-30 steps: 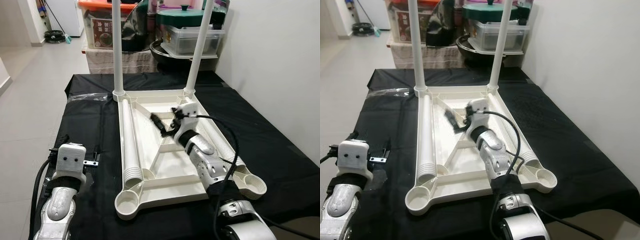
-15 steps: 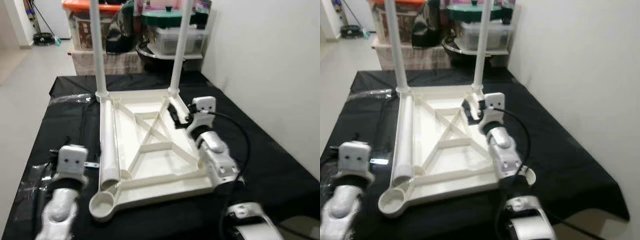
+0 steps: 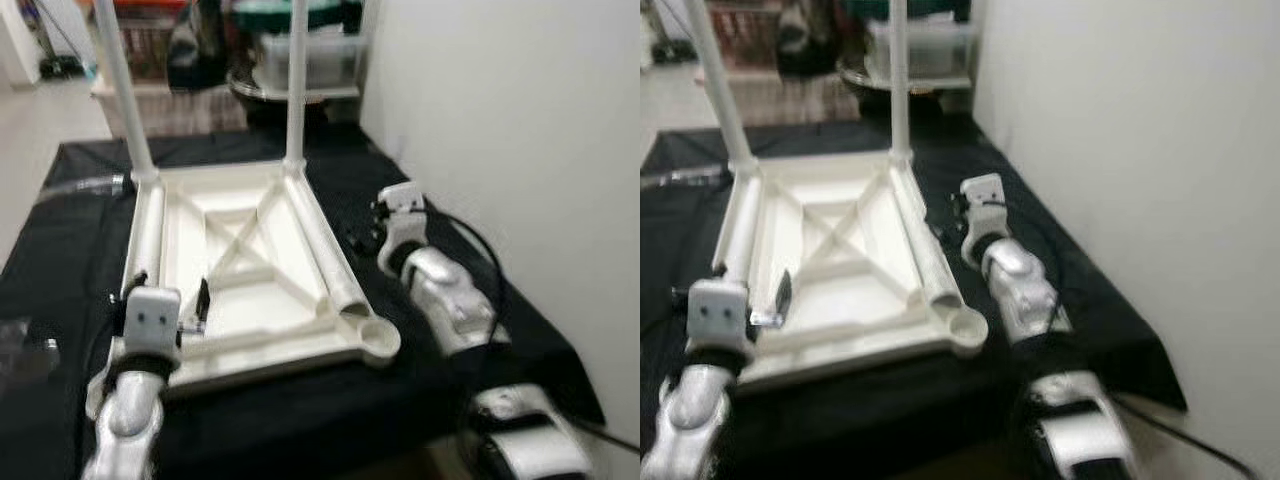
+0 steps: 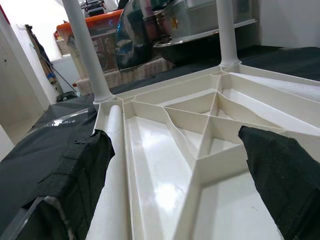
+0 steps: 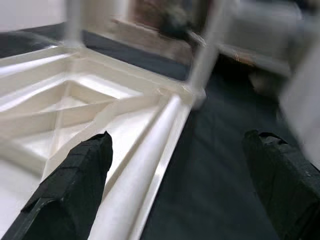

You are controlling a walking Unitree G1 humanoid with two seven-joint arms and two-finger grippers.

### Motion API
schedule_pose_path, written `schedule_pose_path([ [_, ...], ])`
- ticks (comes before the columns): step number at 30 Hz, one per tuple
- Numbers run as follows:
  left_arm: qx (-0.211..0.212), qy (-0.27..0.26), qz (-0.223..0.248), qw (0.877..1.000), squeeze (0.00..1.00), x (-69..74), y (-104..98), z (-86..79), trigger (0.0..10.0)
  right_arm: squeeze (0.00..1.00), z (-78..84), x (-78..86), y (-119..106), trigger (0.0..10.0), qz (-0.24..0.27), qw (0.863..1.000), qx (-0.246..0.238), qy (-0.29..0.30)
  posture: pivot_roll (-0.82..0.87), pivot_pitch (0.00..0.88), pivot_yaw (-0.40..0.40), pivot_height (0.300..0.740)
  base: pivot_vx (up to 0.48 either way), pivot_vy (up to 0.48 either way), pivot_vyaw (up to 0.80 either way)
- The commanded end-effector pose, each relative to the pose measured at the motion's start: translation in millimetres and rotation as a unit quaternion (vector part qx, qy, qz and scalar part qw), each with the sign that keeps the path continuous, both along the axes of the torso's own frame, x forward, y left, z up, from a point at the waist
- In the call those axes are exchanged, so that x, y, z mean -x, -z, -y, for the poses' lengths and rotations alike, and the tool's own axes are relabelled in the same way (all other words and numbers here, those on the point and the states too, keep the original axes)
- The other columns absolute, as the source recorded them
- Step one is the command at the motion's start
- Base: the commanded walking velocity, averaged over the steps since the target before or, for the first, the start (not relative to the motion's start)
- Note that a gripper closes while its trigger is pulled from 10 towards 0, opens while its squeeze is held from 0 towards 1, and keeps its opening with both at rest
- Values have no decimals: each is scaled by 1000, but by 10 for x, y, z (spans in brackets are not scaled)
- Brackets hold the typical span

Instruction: Building children table

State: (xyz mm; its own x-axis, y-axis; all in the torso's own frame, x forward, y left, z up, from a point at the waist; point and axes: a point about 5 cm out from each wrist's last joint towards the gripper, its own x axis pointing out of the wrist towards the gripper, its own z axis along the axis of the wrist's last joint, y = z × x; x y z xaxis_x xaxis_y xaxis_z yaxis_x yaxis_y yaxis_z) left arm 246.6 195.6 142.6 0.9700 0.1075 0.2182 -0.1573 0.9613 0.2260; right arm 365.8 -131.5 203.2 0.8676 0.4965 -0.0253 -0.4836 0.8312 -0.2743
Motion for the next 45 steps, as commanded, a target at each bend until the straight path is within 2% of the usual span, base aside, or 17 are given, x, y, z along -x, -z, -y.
schedule_pose_path([
  [1, -2, -3, -3, 1000, 0, -7, 11, -21, 10000, 0, -64, 40, 3, 10000, 14, 999, 23, -31, 35, 0, -77, 740, 0, 0, 0],
  [3, -2, -2, -3, 1000, 0, -10, 16, -22, 10000, 0, 73, 44, 3, 10000, 8, 997, 55, -45, 35, 0, -77, 740, 0, 0, 0],
  [6, -2, -2, -4, 1000, 0, -9, 19, -26, 10000, 0, 130, 60, 21, 10000, 1, 995, 76, -58, 29, 0, -78, 740, 0, 0, 0],
  [7, -2, -4, -4, 1000, 0, -6, 23, -40, 10000, 0, 163, 114, 72, 10000, -16, 990, 104, -89, 30, 0, -78, 740, 0, 0, 0],
  [10, -2, -12, -7, 1000, 0, 7, 33, -84, 10000, 0, 151, 303, 241, 10000, -61, 971, 151, -173, 34, 0, -80, 740, 0, 0, 0],
  [13, -3, -13, -7, 1000, 0, 11, 35, -94, 10000, 0, 125, 350, 306, 10000, -72, 964, 167, -193, 37, 0, -78, 740, 0, 0, 0],
  [17, -4, -14, -5, 1000, 0, 10, 17, -104, 10000, 0, 165, 263, 382, 10000, -79, 965, 195, -156, 46, 0, -79, 740, 0, 0, 0],
  [24, -5, -15, -5, 1000, 0, 8, 13, -114, 10000, 0, 189, 181, 403, 10000, -83, 971, 191, -115, 48, 0, -78, 740, 0, 0, 0],
  [27, -6, -15, -4, 1000, 0, 6, 11, -113, 10000, 0, 168, 191, 443, 10000, -88, 970, 197, -114, 49, 0, -78, 740, 0, 0, 0],
  [28, -6, -14, -4, 1000, 0, 3, 9, -113, 10000, 0, 124, 292, 548, 10000, -111, 960, 211, -146, 50, 0, -77, 740, 0, 0, 0],
  [33, -6, -14, -4, 1000, 0, 1, 10, -119, 10000, 0, 114, 347, 590, 10000, -120, 955, 219, -164, 48, 0, -77, 740, 0, 0, 0],
  [37, -6, -16, -4, 1000, 0, -5, 9, -129, 10000, 0, 126, 373, 615, 10000, -124, 945, 239, -185, 46, 0, -79, 740, 0, 0, 0],
  [45, -4, -17, -4, 1000, 0, -4, 20, -119, 10000, 0, 164, 227, 582, 10000, -109, 956, 242, -128, 49, 0, -86, 740, 0, 0, 0],
])
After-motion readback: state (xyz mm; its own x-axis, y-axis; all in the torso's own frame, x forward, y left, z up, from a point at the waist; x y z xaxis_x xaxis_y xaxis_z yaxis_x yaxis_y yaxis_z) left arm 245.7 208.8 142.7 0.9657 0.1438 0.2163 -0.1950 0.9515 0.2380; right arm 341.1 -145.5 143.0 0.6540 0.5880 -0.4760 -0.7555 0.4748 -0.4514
